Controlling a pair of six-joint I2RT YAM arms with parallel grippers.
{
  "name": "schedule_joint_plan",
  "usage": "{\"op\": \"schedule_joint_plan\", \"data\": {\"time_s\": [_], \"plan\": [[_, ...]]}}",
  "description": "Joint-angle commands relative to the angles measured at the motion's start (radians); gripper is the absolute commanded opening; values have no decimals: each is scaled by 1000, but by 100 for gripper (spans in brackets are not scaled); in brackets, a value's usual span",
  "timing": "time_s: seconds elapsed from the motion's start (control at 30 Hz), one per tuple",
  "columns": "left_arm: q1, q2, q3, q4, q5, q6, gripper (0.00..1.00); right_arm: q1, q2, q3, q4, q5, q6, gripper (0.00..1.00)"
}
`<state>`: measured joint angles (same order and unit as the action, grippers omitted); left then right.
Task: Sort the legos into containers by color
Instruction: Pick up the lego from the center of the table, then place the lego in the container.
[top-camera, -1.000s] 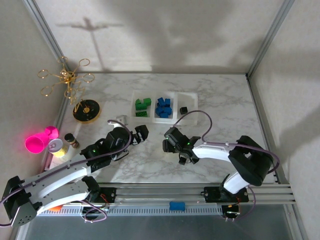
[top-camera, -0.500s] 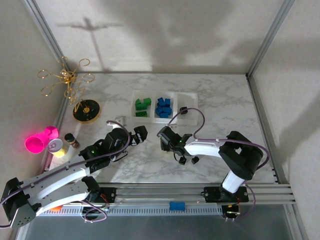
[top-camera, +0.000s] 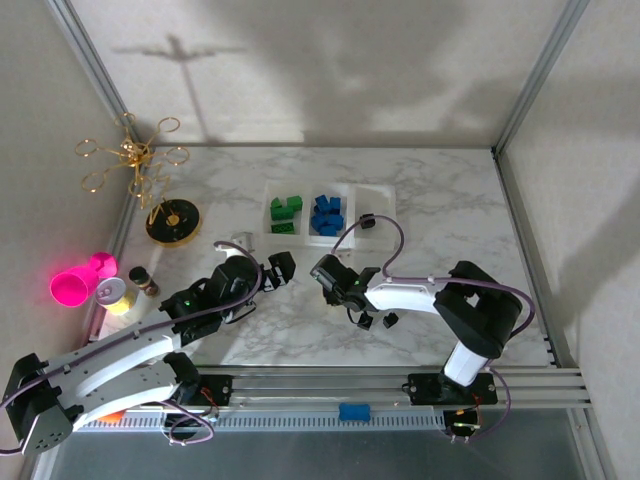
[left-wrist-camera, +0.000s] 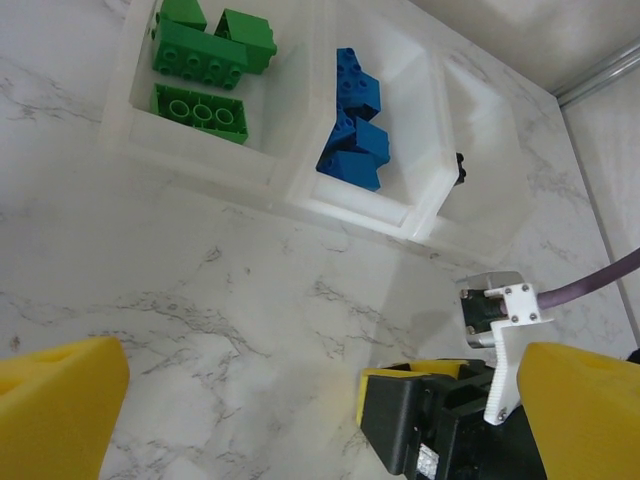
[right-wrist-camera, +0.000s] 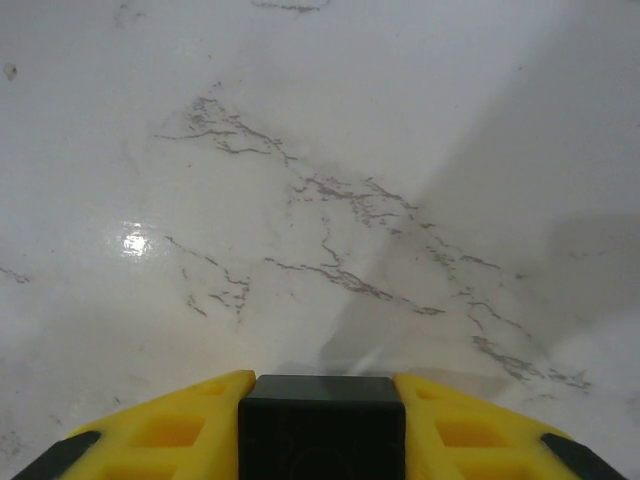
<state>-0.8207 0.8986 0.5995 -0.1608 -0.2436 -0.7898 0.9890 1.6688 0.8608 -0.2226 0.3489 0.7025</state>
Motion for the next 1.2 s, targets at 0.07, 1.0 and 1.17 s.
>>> {"op": "schedule_joint_plan", "data": {"time_s": [0.07, 1.0, 1.17], "plan": [[6, 19, 49, 14, 18, 8, 100, -31, -116, 56, -72, 42, -39, 36], [9, 296, 255, 81, 50, 107, 99, -510, 158, 419, -1, -142, -331, 39], [11, 292, 243, 86, 49, 106, 100, -519, 203, 453, 3, -143, -345, 39]]}}
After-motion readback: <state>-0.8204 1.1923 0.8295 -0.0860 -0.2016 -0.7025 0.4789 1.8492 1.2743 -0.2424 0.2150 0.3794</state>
